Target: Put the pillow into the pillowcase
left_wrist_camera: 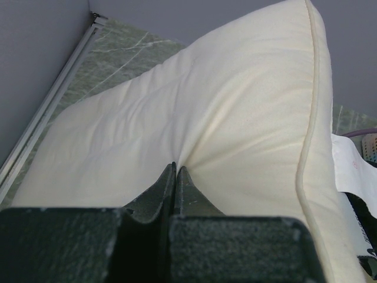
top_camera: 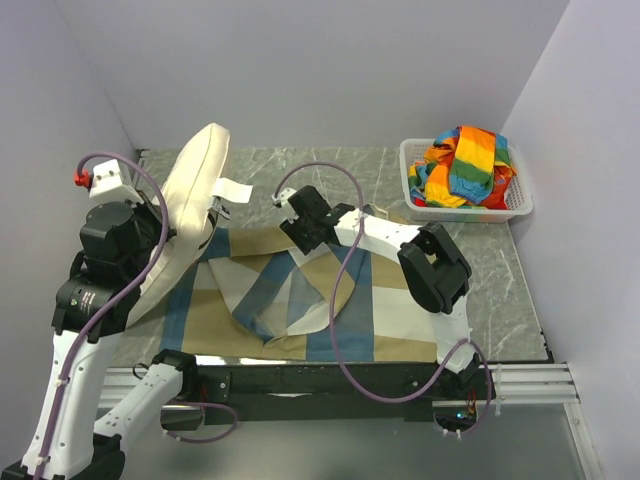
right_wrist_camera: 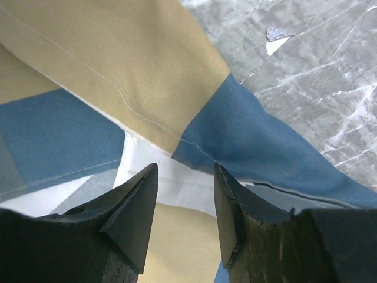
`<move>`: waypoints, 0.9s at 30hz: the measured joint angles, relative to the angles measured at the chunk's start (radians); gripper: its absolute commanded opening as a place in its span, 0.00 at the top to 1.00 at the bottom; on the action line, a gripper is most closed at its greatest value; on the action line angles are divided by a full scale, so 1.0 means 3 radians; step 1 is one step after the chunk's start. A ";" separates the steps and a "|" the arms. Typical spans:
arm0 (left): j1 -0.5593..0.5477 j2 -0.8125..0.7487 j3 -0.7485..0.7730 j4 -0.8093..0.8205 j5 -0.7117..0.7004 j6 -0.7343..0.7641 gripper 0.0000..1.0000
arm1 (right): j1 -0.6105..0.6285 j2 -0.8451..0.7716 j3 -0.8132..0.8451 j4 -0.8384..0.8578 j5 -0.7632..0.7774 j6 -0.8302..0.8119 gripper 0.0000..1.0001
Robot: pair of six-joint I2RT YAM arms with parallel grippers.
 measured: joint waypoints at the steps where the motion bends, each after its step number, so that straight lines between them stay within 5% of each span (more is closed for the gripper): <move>1: 0.0000 -0.0004 -0.0003 0.0000 -0.0001 0.0000 0.99 | 0.0000 0.0000 0.0000 -0.0018 -0.0005 -0.0006 0.50; 20: 0.0000 -0.0084 -0.0061 0.0000 -0.0001 -0.0001 0.99 | 0.0000 0.0140 0.0017 -0.0051 0.0019 -0.0085 0.53; 27: 0.0000 -0.0145 -0.0098 -0.0001 -0.0001 -0.0003 0.99 | -0.0001 0.0140 0.0027 0.0061 0.0120 -0.0116 0.96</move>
